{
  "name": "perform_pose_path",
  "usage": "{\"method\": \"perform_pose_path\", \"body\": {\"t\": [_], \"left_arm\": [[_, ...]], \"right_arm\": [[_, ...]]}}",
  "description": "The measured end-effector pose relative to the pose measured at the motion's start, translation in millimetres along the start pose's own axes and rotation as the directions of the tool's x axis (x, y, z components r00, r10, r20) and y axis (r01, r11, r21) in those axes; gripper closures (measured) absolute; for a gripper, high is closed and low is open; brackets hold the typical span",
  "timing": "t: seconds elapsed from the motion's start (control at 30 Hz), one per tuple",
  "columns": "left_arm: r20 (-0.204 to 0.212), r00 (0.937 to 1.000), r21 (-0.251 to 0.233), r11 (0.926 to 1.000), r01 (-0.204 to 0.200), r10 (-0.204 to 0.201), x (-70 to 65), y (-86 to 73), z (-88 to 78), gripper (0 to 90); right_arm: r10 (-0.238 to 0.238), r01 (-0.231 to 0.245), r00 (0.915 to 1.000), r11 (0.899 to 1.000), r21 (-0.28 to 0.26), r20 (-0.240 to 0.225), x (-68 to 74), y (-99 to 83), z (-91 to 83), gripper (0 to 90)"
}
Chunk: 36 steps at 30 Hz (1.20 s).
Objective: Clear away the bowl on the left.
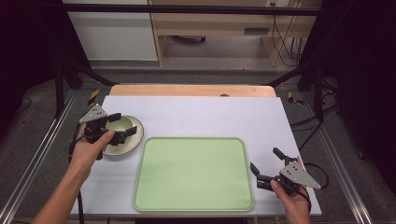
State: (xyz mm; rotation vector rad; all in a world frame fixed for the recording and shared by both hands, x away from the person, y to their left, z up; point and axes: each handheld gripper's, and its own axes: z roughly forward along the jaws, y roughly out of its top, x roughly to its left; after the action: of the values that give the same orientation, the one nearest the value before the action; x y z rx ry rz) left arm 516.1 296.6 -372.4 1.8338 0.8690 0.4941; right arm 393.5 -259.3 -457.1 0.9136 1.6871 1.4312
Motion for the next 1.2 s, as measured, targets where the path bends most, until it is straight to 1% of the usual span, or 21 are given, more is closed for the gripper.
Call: {"method": "perform_pose_path", "body": {"t": [0.03,0.07,0.13,0.17,0.23,0.27,0.33,0.4,0.53,0.57,0.7,0.73,0.77,0.87,0.97,1.0,1.03,1.07,1.1,1.13,1.2], "left_arm": [[0.003,0.9999,-0.017,0.9998,0.011,-0.011,3.2,0.4,-0.2,7.3],[0.003,0.9999,-0.017,0.9998,0.011,-0.011,3.2,0.4,-0.2,7.2],[-0.006,0.9989,-0.035,0.9983,0.047,-0.047,5.9,-0.5,0.9,7.2],[-0.018,0.9983,-0.028,0.9981,0.055,-0.056,7.3,-1.0,2.3,7.2],[-0.048,0.9974,-0.006,0.9985,0.054,-0.055,9.6,-2.1,6.9,7.1],[-0.048,0.9974,-0.006,0.9985,0.054,-0.055,9.6,-2.1,6.9,7.0],[-0.073,0.9959,0.011,0.9985,0.054,-0.053,12.5,-1.9,11.3,7.0],[-0.073,0.9956,0.009,0.9982,0.059,-0.059,13.4,-1.5,12.7,7.0],[-0.093,0.9948,0.014,0.9991,0.041,-0.04,16.0,1.0,16.3,7.2],[-0.102,0.9926,0.001,0.9978,0.066,-0.066,17.5,2.1,17.9,7.4],[-0.127,0.9898,0.009,0.9978,0.066,-0.064,18.8,4.1,20.3,7.9],[-0.162,0.9854,0.022,0.9981,0.057,-0.053,22.1,3.9,22.2,8.4],[-0.162,0.9854,0.022,0.9981,0.057,-0.053,22.1,3.9,22.2,8.5],[-0.196,0.9784,0.044,0.9961,0.076,-0.066,30.8,0.9,24.1,8.5],[-0.232,0.9707,0.074,0.9938,0.083,-0.064,38.5,-3.5,24.6,8.6],[-0.257,0.9651,0.105,0.9914,0.079,-0.049,42.1,-6.2,23.9,8.7],[-0.265,0.9628,0.104,0.9911,0.083,-0.053,43.4,-7.7,23.5,8.7],[-0.265,0.9628,0.104,0.9911,0.083,-0.053,43.4,-7.7,23.5,8.7],[-0.279,0.9584,0.11,0.9893,0.096,-0.062,46.5,-10.7,21.4,8.8],[-0.279,0.9584,0.11,0.9893,0.096,-0.062,46.5,-10.7,21.4,9.0],[-0.306,0.9498,0.119,0.987,0.107,-0.066,49.2,-13.9,18.6,9.4]], "right_arm": [[0.002,-0.002,1.0,1.0,0.002,0.0,0.1,0.0,-0.2,3.8],[0.002,-0.002,1.0,1.0,0.002,0.0,0.1,0.0,-0.2,3.8],[0.005,-0.005,1.0,1.0,0.0,0.003,-0.4,-0.1,-0.2,3.7],[0.005,-0.005,1.0,1.0,-0.002,0.004,-0.6,-0.2,-0.1,3.8],[0.006,-0.006,1.0,1.0,0.0,0.001,-0.3,-0.1,0.3,3.7],[0.006,-0.006,1.0,1.0,0.0,0.001,-0.3,-0.1,0.3,3.7],[0.003,-0.003,1.0,1.0,-0.003,-0.002,-0.1,0.1,0.3,3.5],[0.004,-0.004,1.0,1.0,-0.002,-0.001,0.0,0.1,0.2,3.5],[0.008,-0.008,1.0,1.0,0.0,0.002,-0.4,-0.3,0.1,3.4],[0.008,-0.008,1.0,1.0,0.0,0.003,-0.5,-0.2,0.0,3.4],[0.008,-0.008,1.0,1.0,-0.001,0.003,-0.8,-0.1,0.9,3.4],[0.008,-0.008,1.0,1.0,0.0,0.002,-0.8,-0.2,1.2,3.4],[0.01,-0.01,1.0,1.0,0.0,0.001,-0.8,-0.2,1.4,3.4],[0.009,-0.009,1.0,1.0,0.001,0.0,-1.2,-0.4,1.8,3.4],[0.011,-0.011,0.9999,1.0,0.001,0.002,-1.4,-0.3,1.7,3.4],[0.011,-0.011,0.9999,1.0,-0.001,0.003,-1.5,-0.2,1.7,3.4],[0.011,-0.011,0.9999,1.0,-0.001,0.003,-1.5,-0.1,1.6,3.4],[0.011,-0.011,0.9999,1.0,-0.001,0.003,-1.5,-0.1,1.6,3.4],[0.01,-0.01,0.9999,1.0,-0.002,0.003,-1.2,-0.1,1.7,3.4],[0.011,-0.011,0.9999,1.0,-0.001,0.002,-0.9,-0.2,1.8,3.4],[0.01,-0.01,0.9999,1.0,0.001,0.001,-0.7,-0.2,1.8,3.4]]}}
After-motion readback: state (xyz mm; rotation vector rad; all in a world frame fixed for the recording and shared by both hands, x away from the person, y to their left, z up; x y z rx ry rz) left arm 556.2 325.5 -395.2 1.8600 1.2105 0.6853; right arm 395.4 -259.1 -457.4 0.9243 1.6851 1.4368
